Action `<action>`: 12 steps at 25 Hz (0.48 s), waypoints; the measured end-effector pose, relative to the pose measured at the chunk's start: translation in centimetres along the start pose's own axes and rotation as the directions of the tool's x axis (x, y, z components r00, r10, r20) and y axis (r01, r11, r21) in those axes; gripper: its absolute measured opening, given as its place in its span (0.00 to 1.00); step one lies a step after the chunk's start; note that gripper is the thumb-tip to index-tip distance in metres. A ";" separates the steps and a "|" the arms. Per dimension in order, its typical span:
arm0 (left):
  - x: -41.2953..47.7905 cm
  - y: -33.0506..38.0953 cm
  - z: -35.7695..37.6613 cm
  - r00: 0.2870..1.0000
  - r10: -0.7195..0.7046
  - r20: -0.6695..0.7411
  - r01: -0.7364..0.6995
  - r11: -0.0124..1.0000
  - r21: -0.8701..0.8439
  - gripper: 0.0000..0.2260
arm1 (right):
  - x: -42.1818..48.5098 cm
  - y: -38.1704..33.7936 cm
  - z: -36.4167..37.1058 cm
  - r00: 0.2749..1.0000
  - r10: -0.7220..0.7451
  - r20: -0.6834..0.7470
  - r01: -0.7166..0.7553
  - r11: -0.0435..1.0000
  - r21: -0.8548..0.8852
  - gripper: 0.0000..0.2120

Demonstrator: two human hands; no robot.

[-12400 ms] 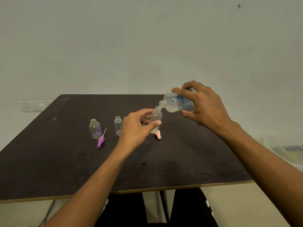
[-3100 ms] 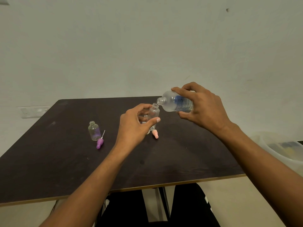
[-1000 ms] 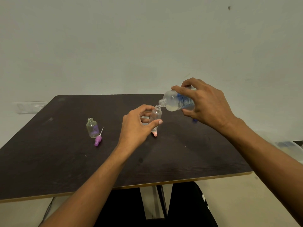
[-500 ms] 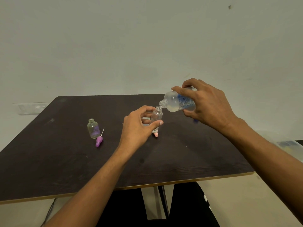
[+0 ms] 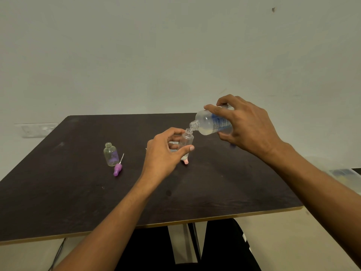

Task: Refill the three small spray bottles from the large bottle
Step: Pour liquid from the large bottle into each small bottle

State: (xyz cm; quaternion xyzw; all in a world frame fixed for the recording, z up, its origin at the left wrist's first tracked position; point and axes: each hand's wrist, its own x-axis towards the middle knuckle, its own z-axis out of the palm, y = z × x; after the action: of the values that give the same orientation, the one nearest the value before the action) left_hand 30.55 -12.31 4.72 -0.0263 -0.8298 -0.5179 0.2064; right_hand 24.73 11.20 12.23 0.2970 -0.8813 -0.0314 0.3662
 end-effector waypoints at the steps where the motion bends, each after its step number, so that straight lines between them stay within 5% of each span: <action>1: 0.0 0.0 0.0 1.000 0.000 0.001 0.000 1.000 0.003 0.22 | 0.0 0.0 0.0 1.000 -0.001 0.000 0.001 1.000 -0.001 0.37; 12: -0.1 0.1 -0.1 1.000 0.006 0.001 -0.006 1.000 0.018 0.21 | -0.1 -0.1 0.0 1.000 -0.011 -0.004 0.011 1.000 -0.016 0.37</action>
State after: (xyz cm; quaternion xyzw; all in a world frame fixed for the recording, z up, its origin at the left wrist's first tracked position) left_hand 30.73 -12.29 4.77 -0.0273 -0.8344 -0.5098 0.2078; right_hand 24.81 11.18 12.18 0.2990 -0.8785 -0.0399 0.3704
